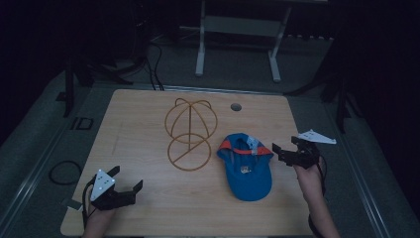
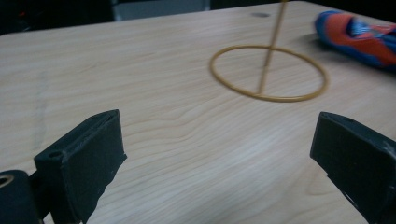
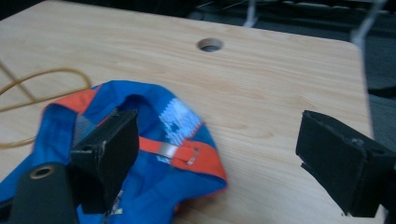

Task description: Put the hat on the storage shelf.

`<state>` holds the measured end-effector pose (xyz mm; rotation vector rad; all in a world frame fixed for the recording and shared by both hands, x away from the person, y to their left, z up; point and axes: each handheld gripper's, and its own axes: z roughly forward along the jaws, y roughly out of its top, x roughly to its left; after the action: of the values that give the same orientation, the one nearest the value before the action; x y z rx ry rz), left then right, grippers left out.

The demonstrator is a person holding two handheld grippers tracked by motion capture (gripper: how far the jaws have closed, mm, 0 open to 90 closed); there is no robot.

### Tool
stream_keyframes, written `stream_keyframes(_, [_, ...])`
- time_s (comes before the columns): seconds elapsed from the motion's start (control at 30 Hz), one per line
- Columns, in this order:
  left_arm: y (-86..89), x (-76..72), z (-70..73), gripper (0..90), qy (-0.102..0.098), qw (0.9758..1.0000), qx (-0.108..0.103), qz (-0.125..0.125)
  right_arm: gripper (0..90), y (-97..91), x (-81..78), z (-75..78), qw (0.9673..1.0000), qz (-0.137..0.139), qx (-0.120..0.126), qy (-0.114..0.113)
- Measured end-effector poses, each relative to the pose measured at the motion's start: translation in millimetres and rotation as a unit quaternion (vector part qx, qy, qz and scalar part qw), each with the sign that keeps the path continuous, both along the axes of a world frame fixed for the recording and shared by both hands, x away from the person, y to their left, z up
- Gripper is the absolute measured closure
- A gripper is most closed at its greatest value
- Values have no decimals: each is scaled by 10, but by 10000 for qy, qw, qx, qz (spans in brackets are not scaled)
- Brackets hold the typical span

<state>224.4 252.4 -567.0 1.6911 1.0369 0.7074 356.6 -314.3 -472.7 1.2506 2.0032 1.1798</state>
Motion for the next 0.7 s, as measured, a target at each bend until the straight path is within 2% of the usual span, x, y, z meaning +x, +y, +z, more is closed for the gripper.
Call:
stream_keyframes(0.07, [-15,7,-1,32,88,9999,-65,-84,138,67,53,25,9999,89,-108,36])
stream_keyframes(0.2, [-38,20,-11,33,226,9993,-70,-303,141,173,161,55,9992,362,53,137])
stream_keyframes(0.4, [-90,24,-21,33,267,9990,113,-343,141,357,335,7,9965,692,210,418])
stream_keyframes(0.43, [-88,24,-23,33,272,9990,123,-318,141,398,370,-12,9958,749,156,501])
stream_keyframes(0.53, [-81,26,-27,34,274,9991,137,-299,151,507,440,-62,9955,825,-37,475])
stream_keyframes(0.67, [-81,24,-23,34,236,9992,118,-308,227,604,547,-134,9948,858,-145,523])
stream_keyframes(0.7, [-84,23,-23,34,238,9992,174,-283,253,628,574,-157,9943,883,-222,552])
